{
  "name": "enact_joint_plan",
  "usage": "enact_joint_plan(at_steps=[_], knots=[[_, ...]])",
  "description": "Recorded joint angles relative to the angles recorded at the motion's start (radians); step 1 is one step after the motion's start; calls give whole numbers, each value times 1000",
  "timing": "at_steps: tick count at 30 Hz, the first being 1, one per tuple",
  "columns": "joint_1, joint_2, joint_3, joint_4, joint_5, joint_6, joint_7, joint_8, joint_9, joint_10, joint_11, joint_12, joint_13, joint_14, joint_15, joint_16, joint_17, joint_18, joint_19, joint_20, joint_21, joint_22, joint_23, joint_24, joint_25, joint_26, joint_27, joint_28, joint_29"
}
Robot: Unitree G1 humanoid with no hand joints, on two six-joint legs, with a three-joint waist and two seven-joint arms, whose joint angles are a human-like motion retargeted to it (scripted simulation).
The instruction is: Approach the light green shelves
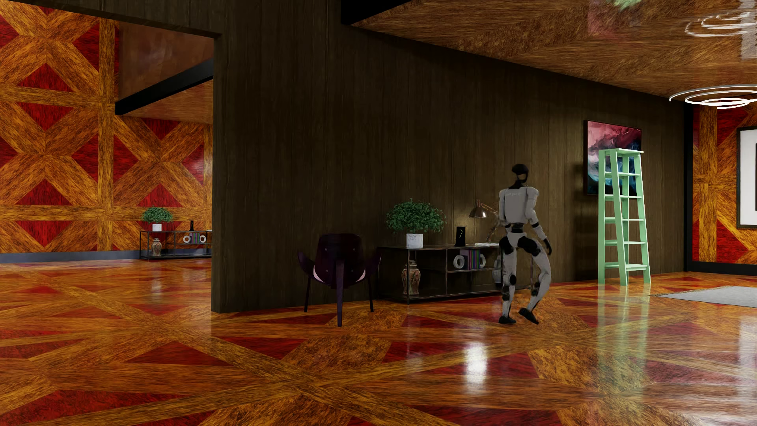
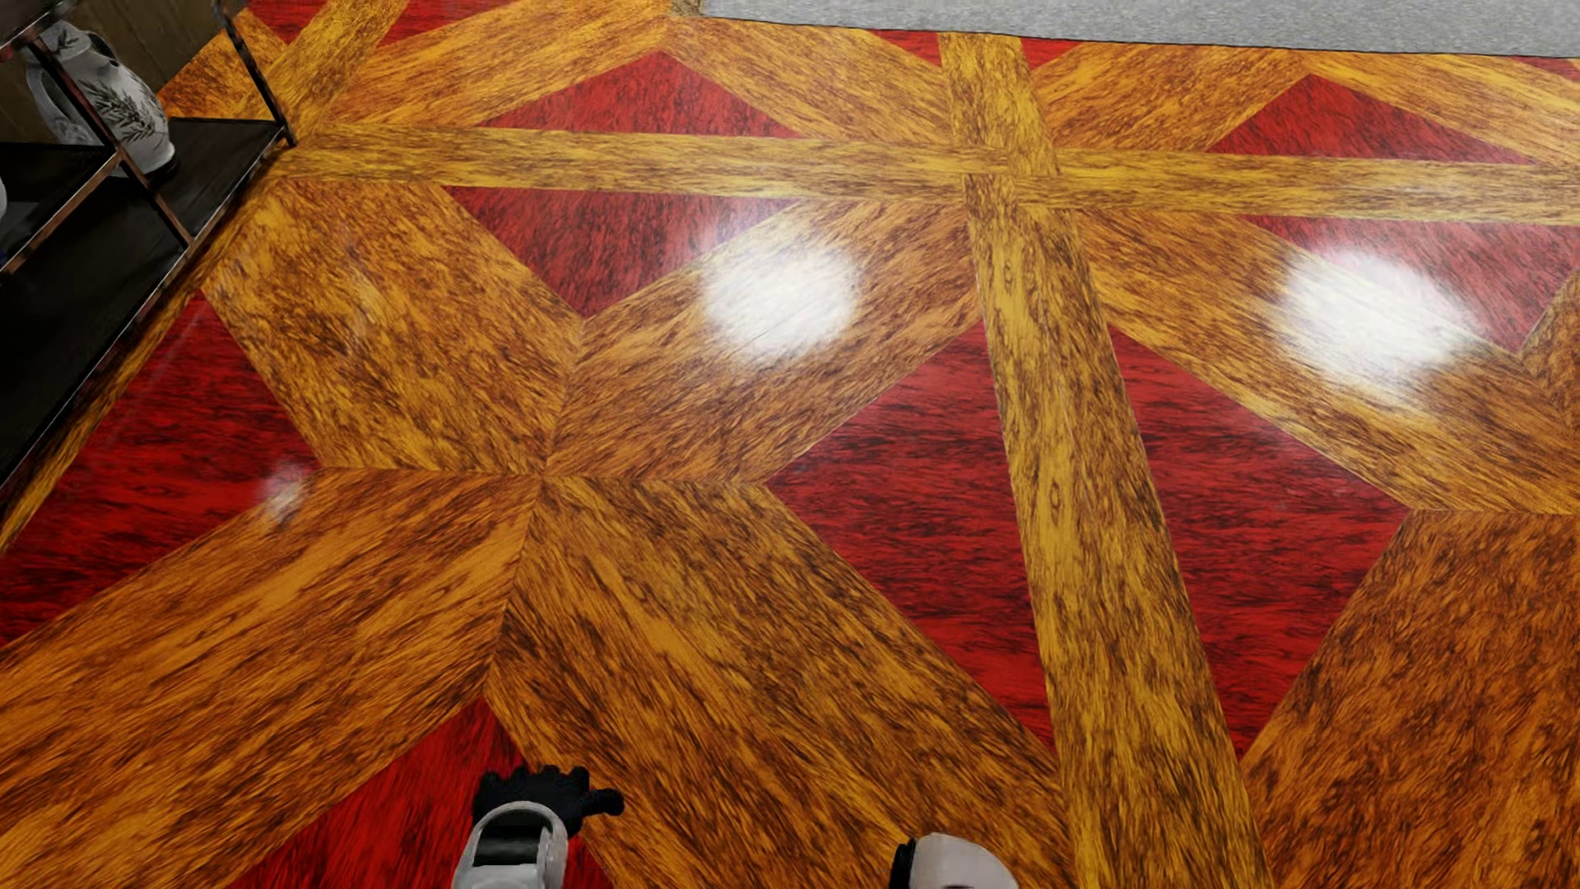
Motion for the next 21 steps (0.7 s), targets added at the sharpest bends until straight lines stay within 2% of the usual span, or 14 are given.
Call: enact_joint_plan(at_steps=[3,4,5,6,7,9,10,12,13,15,16,17,19,21], knots=[[145,-32,-21,-30,75,-1,2,-18,-10,-75,-657,-117,72,-83,47,-6,9,-9,58,85,-61,-108,66,-254,-1,4,50,61,5],[193,-27,-24,-41,110,1,2,10,-15,-101,-881,-140,93,-105,40,-3,23,-16,78,94,-92,-142,92,-319,6,14,66,80,0],[237,-43,-24,-46,133,5,5,14,-17,-116,-989,-149,113,-125,-13,9,35,-24,109,87,-112,-172,114,-353,6,29,66,96,-7],[275,-63,-23,-46,139,9,17,-41,-18,-112,-976,-138,129,-142,-16,26,42,-34,96,74,-117,-205,141,-368,-11,36,63,107,-4],[312,-71,-27,-37,139,16,27,-79,-20,-83,-902,-109,139,-128,1,39,52,-40,37,66,-123,-242,160,-383,-28,36,72,126,14],[366,-56,-48,-2,128,44,28,-111,-26,11,-740,-28,175,-19,103,63,89,-36,-107,25,-163,-259,152,-355,-28,49,77,147,44],[354,-51,-56,31,121,63,37,-129,-28,125,-646,15,191,77,100,68,113,-35,-132,11,-187,-240,144,-335,-21,64,74,140,39],[215,-18,-57,137,145,106,57,-149,-24,529,-513,96,174,268,-41,53,153,-120,-125,12,-205,-161,161,-292,-25,123,85,106,21],[119,23,-49,193,173,129,50,-154,-22,714,-498,133,141,363,-90,29,159,-99,-116,34,-191,-107,185,-291,-48,162,100,83,25],[-81,129,-20,243,229,162,14,-138,-20,946,-530,198,35,267,-154,-25,154,-72,-94,74,-153,6,225,-305,-93,220,103,23,31],[-173,188,-3,253,255,171,0,-117,-20,993,-561,236,-30,253,-177,-42,147,-54,-83,76,-127,49,234,-291,-111,241,88,-23,29],[-256,245,13,264,280,175,-10,-91,-21,995,-592,290,-102,248,-199,-62,141,-62,-72,70,-108,53,241,-273,-121,240,56,-57,19],[-401,348,46,290,316,179,-15,-34,-24,875,-644,391,-234,211,-245,-89,131,-30,-52,76,-72,26,219,-245,-110,177,-49,-86,-32],[-474,444,75,353,339,182,54,12,-26,578,-683,464,-351,217,-297,-127,111,-18,-33,123,-23,-12,171,-256,-102,112,-158,-99,-96]])
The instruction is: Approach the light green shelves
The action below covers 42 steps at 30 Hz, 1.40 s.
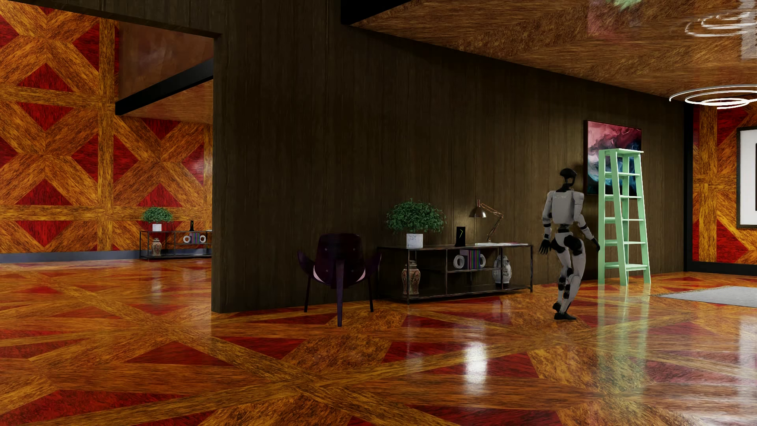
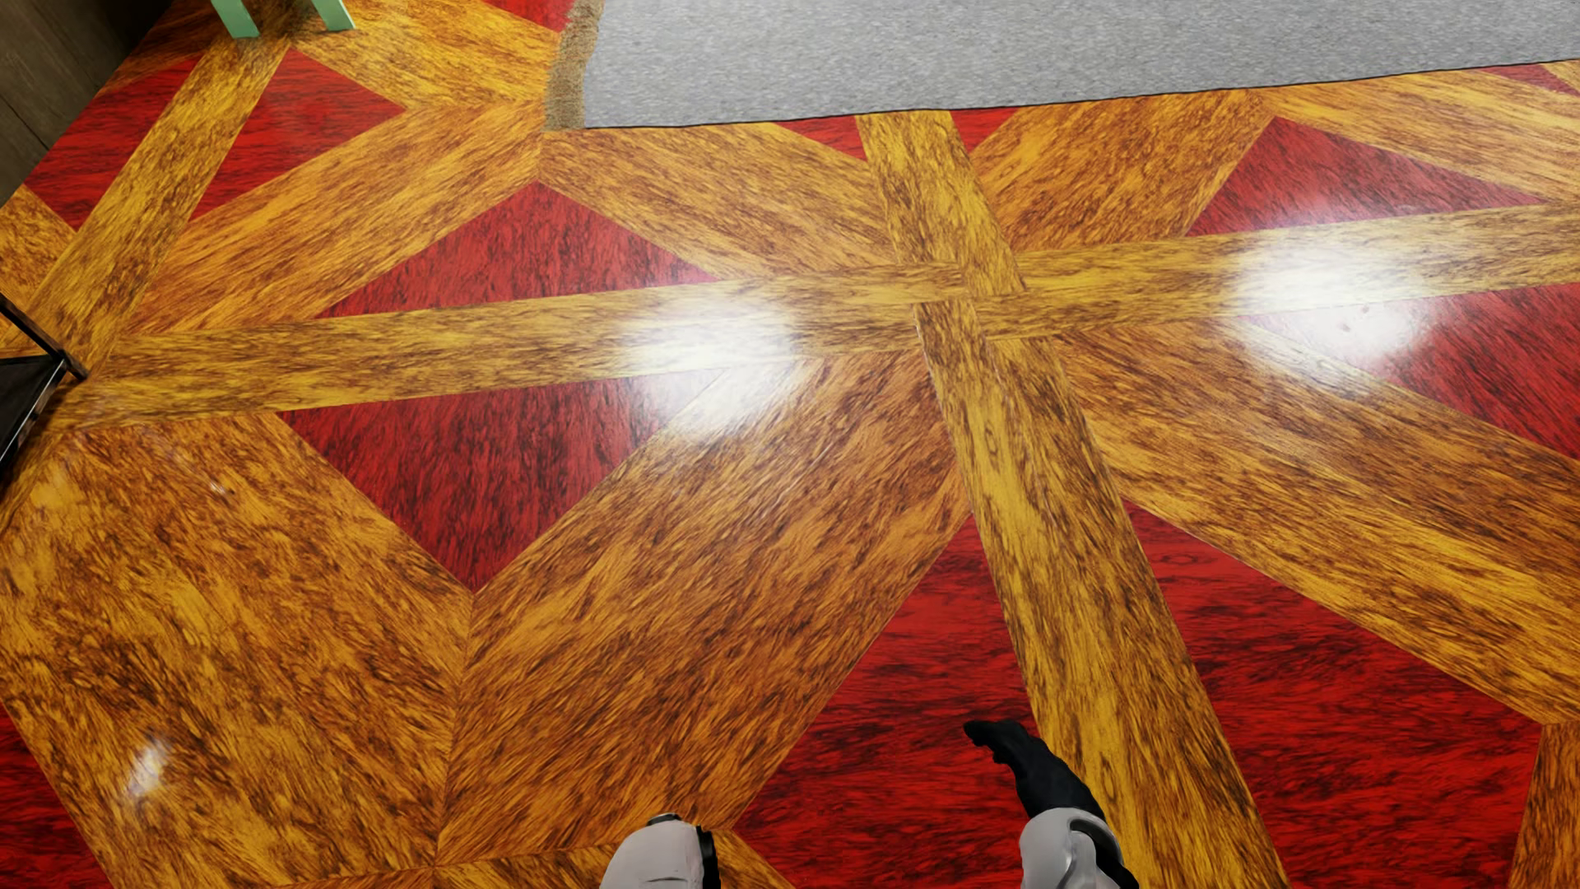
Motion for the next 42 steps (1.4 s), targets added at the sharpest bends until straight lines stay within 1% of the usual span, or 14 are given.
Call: enact_joint_plan(at_steps=[2,4,7,11,13,15,18,20,24,28,32,35,40,42], knots=[[14,104,16,-26,16,4,83,13,-5,-501,-69,14,-89,68,-37,-17,-25,-13,20,15,38,0,-62,26,15,-20,-43,-42,-52],[1,216,22,-147,18,-1,-28,1,-9,-855,-140,-7,-136,-10,-60,-8,-54,-136,38,-1,75,-2,-133,98,28,-38,-29,-59,-76],[-42,340,19,-212,-7,-22,9,-54,-6,-679,-99,-51,-102,94,-41,-13,-95,24,66,47,100,-50,-196,129,67,-44,13,-5,-72],[21,203,47,-238,-190,-104,86,-44,10,-406,466,-75,-17,3,339,-121,-136,108,84,225,194,-158,-27,-103,-13,8,155,179,66],[127,9,34,-288,-274,-140,90,-6,15,-421,780,-164,55,-78,343,-102,-120,97,59,219,150,-80,51,-145,6,48,220,183,119],[255,-181,7,-329,-331,-157,68,16,16,-493,917,-276,162,-122,292,-37,-92,83,30,99,44,37,47,-20,73,58,241,146,95],[431,-408,-54,-369,-367,-160,5,25,10,-595,790,-402,328,-183,285,31,-69,58,31,-71,-77,50,-34,163,165,-53,199,149,30],[523,-496,-83,-381,-356,-158,-30,34,8,-625,487,-454,412,-244,301,28,-69,39,24,-61,-105,-26,-56,95,163,-98,180,162,-33],[678,-502,-89,-384,-300,-152,-86,21,12,-672,-300,-538,498,-341,264,54,-13,-8,147,-101,-161,-118,-42,-12,181,-94,227,204,-29],[803,-485,-97,-300,-325,-120,-100,-116,18,-510,-7,-476,487,-208,420,113,20,-51,-18,-174,-148,-89,-8,47,137,-50,270,172,22],[548,-377,-93,-82,-240,-39,-59,-172,29,163,188,-337,359,126,195,91,26,-71,-36,-77,-134,21,24,-8,117,63,239,108,-14],[294,-229,-52,-70,-145,2,-65,-140,28,363,121,-228,142,19,119,69,-33,-20,-25,-96,-78,64,71,56,57,75,212,47,2],[53,1,21,-82,-36,18,48,-35,12,-125,-13,-111,-159,-3,13,29,-95,58,-3,0,53,-11,-42,52,37,47,94,51,-28],[66,89,27,-129,-5,23,180,-16,5,-571,-77,-115,-220,51,-18,49,-115,-5,9,9,99,-22,-126,71,28,20,66,35,-39]])
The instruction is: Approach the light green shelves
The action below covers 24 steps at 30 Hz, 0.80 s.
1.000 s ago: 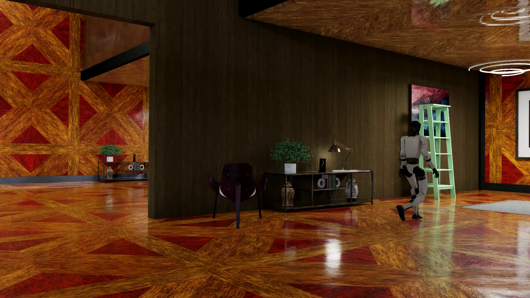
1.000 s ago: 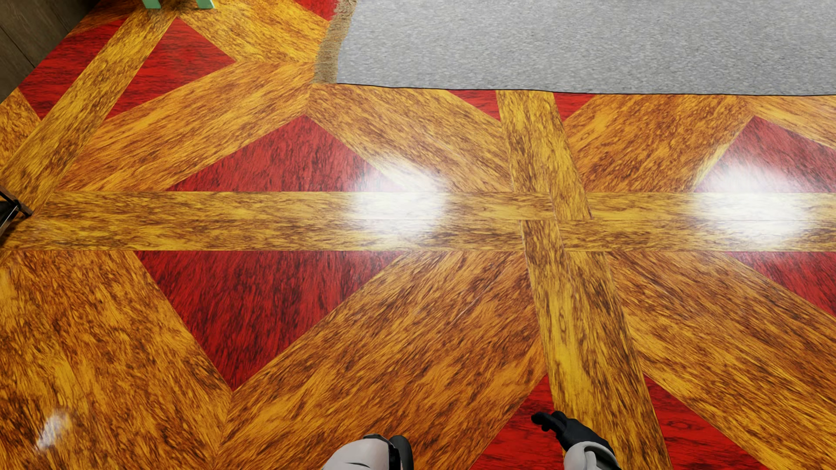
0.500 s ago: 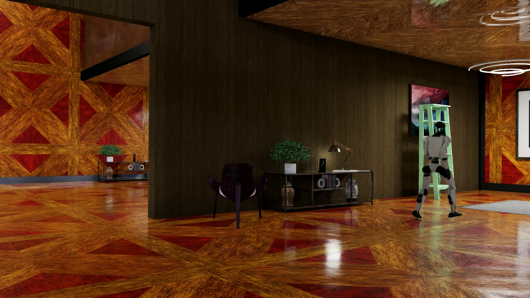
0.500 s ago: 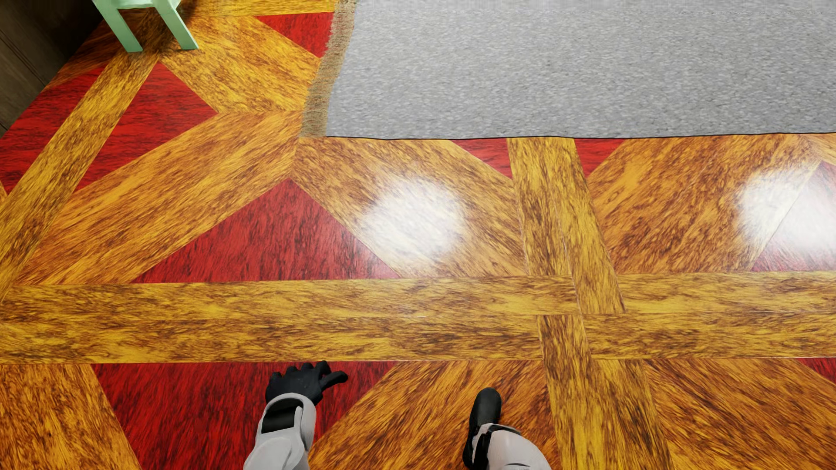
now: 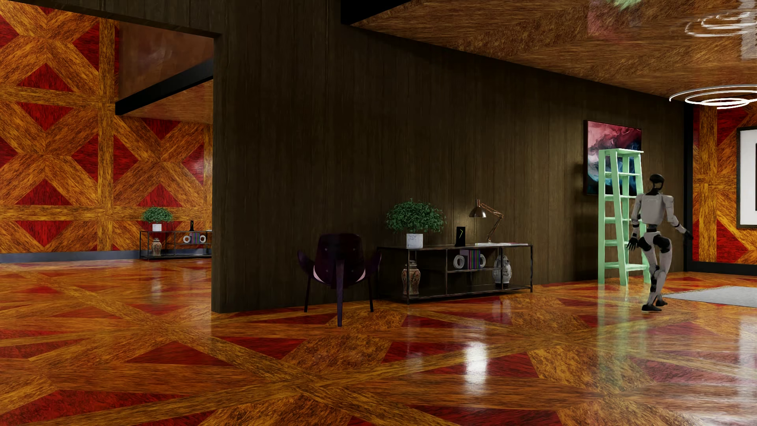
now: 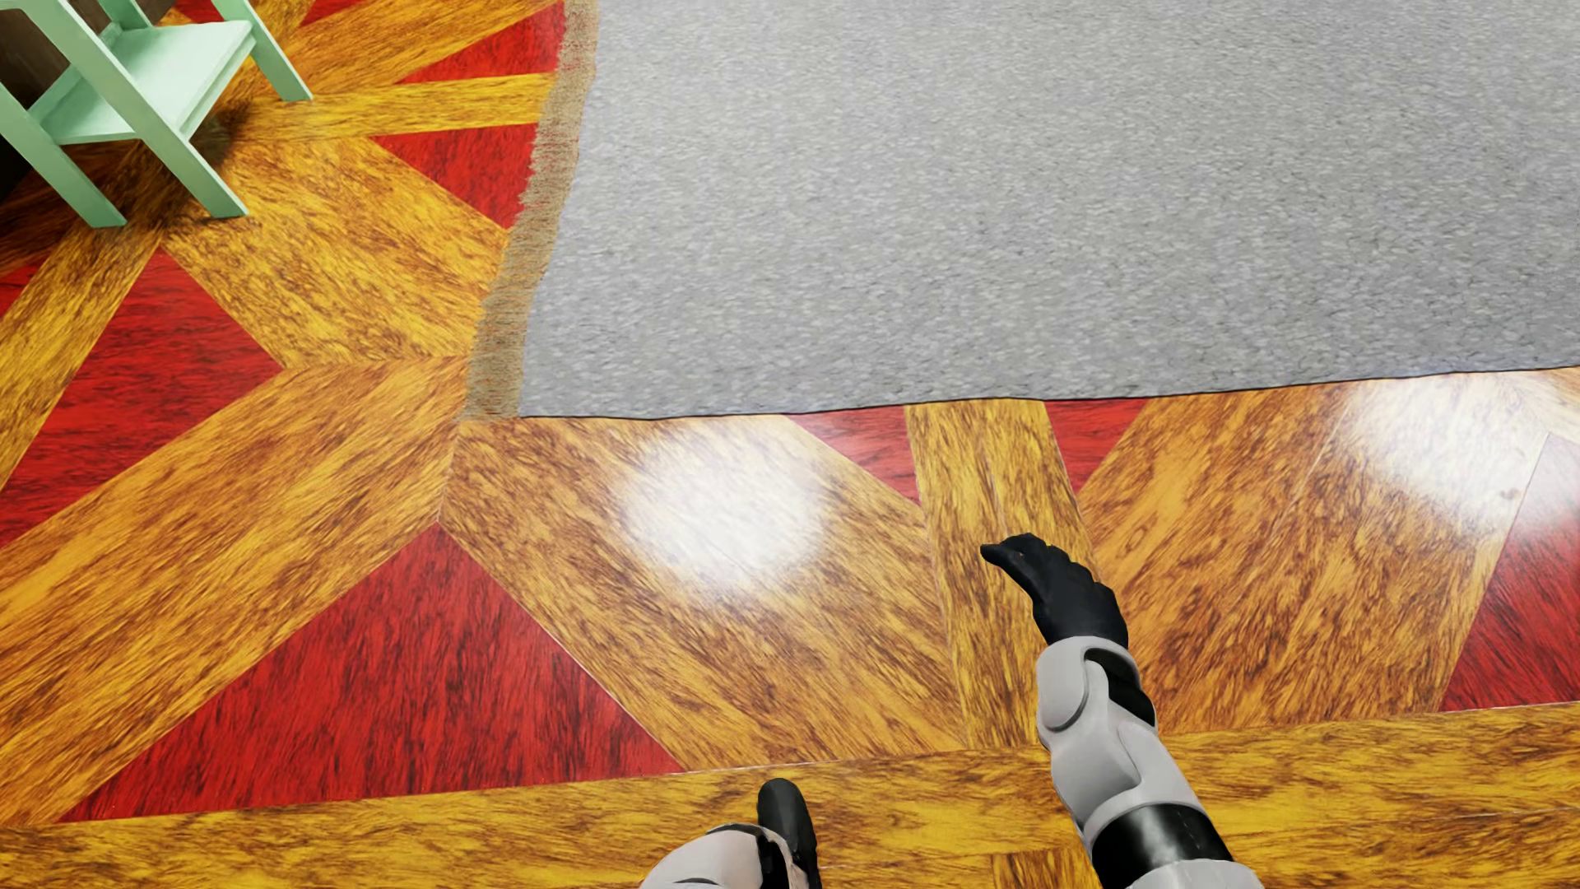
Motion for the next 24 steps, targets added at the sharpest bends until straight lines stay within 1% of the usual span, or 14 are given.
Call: enact_joint_plan(at_steps=[1,3,4,5,7,9,10,12,14,16,18,21,22,24], knots=[[-11,47,-1,-55,15,-1,0,0,-3,-176,-32,-8,-11,-27,-15,15,-4,-85,7,8,8,-11,-44,4,2,-17,-13,-17,-16],[-44,138,-6,-116,40,-6,-60,-10,-7,-263,-56,-29,12,-91,-41,43,-6,-88,15,25,8,-33,-104,9,14,-38,-30,-43,-47],[-33,173,-9,-109,46,-12,-11,-17,-9,-219,-45,-43,38,-53,-38,45,-11,-27,12,38,16,-40,-113,6,9,-40,-29,-40,-44],[-26,205,-7,-92,41,-25,26,-11,-10,-152,-8,-50,67,-10,-15,36,-13,106,-6,57,31,-48,-99,0,-1,-31,-15,-19,-35],[-6,188,8,-44,-3,-63,72,6,-5,13,201,-50,131,27,154,-2,-7,218,8,107,68,-59,3,-28,-24,14,35,58,8],[44,53,14,-51,-95,-103,91,16,-1,113,588,-86,197,-87,354,-52,-6,216,110,129,60,-21,154,-71,-18,32,118,127,119],[86,-35,10,-73,-157,-121,93,15,1,123,761,-119,233,-131,433,-66,-9,209,103,115,42,12,226,-63,-13,42,169,177,192],[190,-211,-14,-142,-276,-150,67,16,3,82,972,-202,340,-184,328,-85,-12,191,38,60,-22,79,273,-9,14,41,217,294,300],[296,-373,-55,-218,-361,-166,5,39,0,18,1009,-281,484,-218,319,-114,-26,176,5,23,-58,72,228,-24,2,-7,184,373,335],[387,-502,-95,-268,-371,-174,-75,57,-6,-30,864,-344,631,-257,298,-99,-9,160,-17,-57,-112,23,159,-23,15,-62,129,407,310],[461,-571,-123,-297,-333,-179,-145,62,-10,-54,548,-400,732,-305,315,-57,33,145,-33,-143,-160,-41,119,-3,39,-106,113,401,276],[579,-559,-132,-324,-211,-183,-204,92,-13,-122,-153,-448,783,-365,358,-1,77,119,99,-162,-162,-122,112,-71,10,-145,116,226,315],[620,-570,-127,-327,-181,-183,-205,66,-10,-127,-239,-447,782,-385,323,14,81,106,196,-153,-156,-136,110,-108,-8,-144,108,161,342],[692,-591,-126,-323,-152,-178,-199,30,-3,-95,-134,-416,762,-397,344,49,82,88,112,-158,-151,-119,99,-131,-44,-133,101,123,375]])
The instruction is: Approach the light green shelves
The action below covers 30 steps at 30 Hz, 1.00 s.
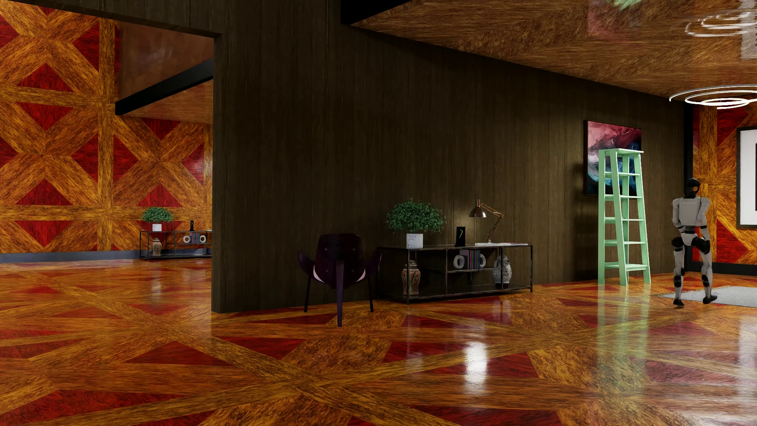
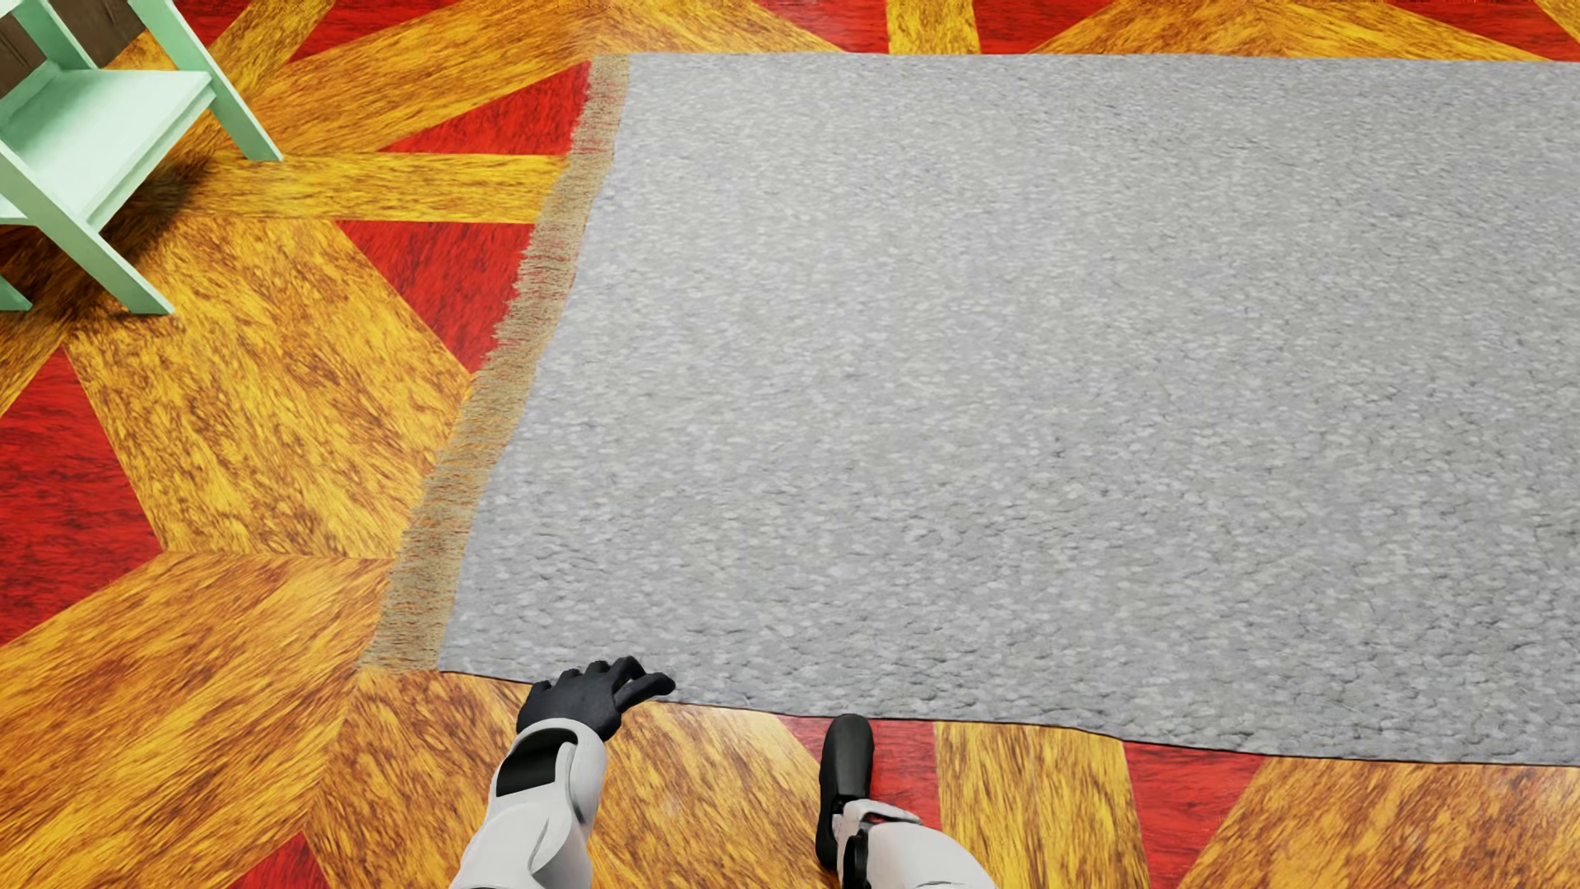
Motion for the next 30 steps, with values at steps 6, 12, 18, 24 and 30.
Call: enact_joint_plan(at_steps=[6,12,18,24,30], knots=[[-134,109,-12,201,-22,95,-4,-93,19,736,386,141,-119,437,-94,45,45,-187,-121,-49,-139,292,-33,175,98,150,11,-169,-202],[-610,407,77,383,80,159,5,-74,27,928,255,476,-563,346,-236,-14,-120,-90,-84,189,84,104,106,39,-164,111,-9,-103,-82],[-682,690,126,313,144,159,146,-90,11,-156,59,522,-697,379,-347,-60,-128,-190,-40,214,44,101,-192,90,133,110,-156,-138,-227],[-666,821,146,323,95,95,311,-123,1,114,279,495,-563,411,-262,-145,-141,112,-11,295,161,55,-127,85,50,138,-77,-34,-224],[-444,338,110,168,-147,-3,252,6,4,145,1132,269,-304,209,-32,-166,-87,68,-63,274,77,193,115,104,12,176,74,164,-66]])
